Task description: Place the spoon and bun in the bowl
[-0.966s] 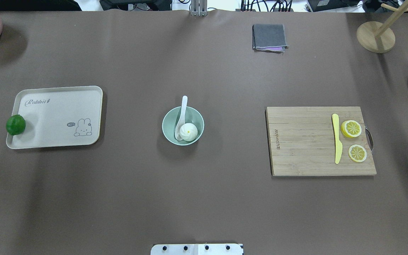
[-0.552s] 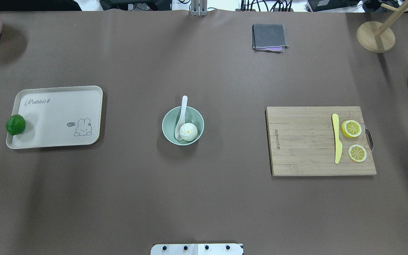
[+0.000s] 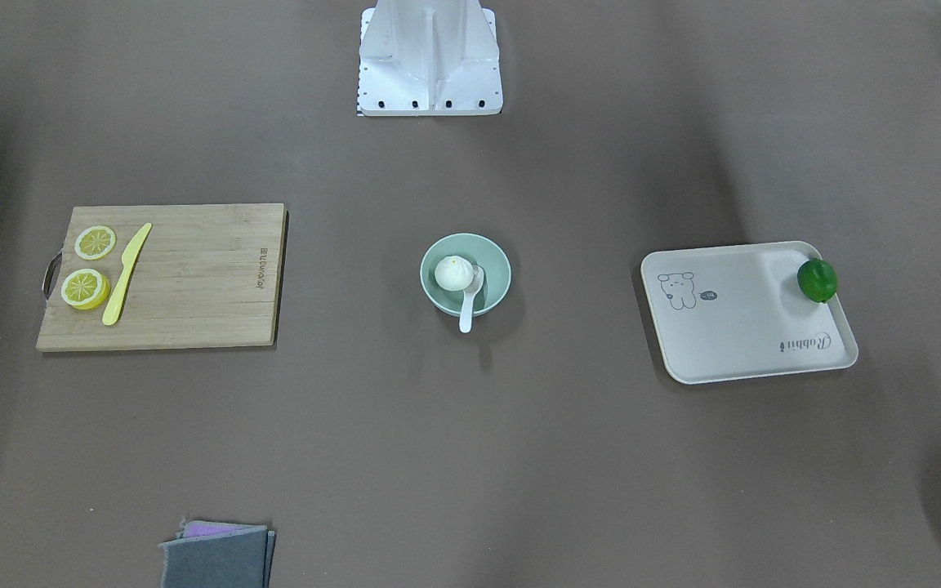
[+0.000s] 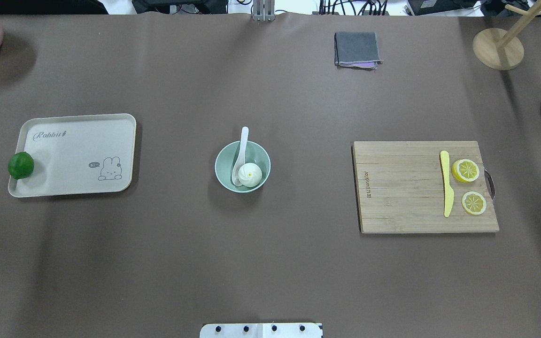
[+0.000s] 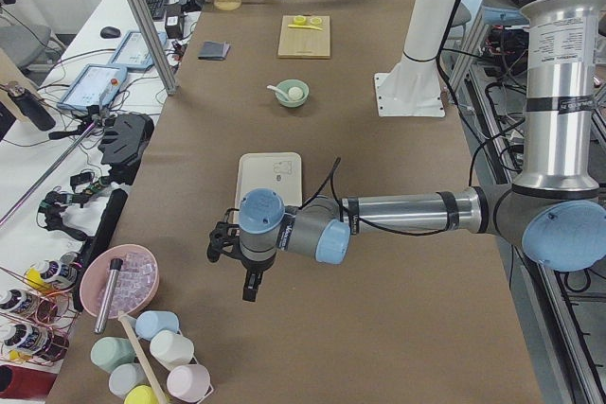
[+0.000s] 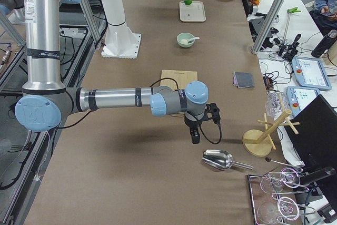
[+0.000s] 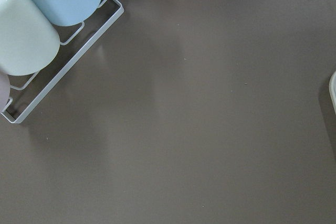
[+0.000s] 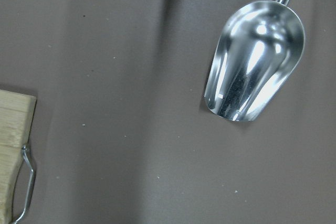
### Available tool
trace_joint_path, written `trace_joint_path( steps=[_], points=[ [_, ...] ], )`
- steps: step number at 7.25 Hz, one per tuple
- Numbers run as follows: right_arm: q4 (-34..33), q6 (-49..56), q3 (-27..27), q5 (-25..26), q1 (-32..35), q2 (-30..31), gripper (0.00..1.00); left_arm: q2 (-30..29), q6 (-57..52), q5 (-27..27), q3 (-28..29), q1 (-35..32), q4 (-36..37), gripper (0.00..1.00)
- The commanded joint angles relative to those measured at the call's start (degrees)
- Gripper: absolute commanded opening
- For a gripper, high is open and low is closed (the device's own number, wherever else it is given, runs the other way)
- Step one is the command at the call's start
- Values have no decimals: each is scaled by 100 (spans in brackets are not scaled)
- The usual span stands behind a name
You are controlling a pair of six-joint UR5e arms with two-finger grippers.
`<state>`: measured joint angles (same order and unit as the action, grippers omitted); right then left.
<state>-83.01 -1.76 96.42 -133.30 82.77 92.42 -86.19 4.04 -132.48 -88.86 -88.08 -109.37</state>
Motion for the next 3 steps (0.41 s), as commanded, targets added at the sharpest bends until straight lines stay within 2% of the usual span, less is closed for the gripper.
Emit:
trace_joint_path(
  steps=[1,3],
  points=[
    [-5,27,-88,-328,2,75,100,-55,0,-59,-113,10,-31,99],
    [13,62,-45,-337,2,162,100,-21,0,-68,-445,10,-23,99]
  ],
)
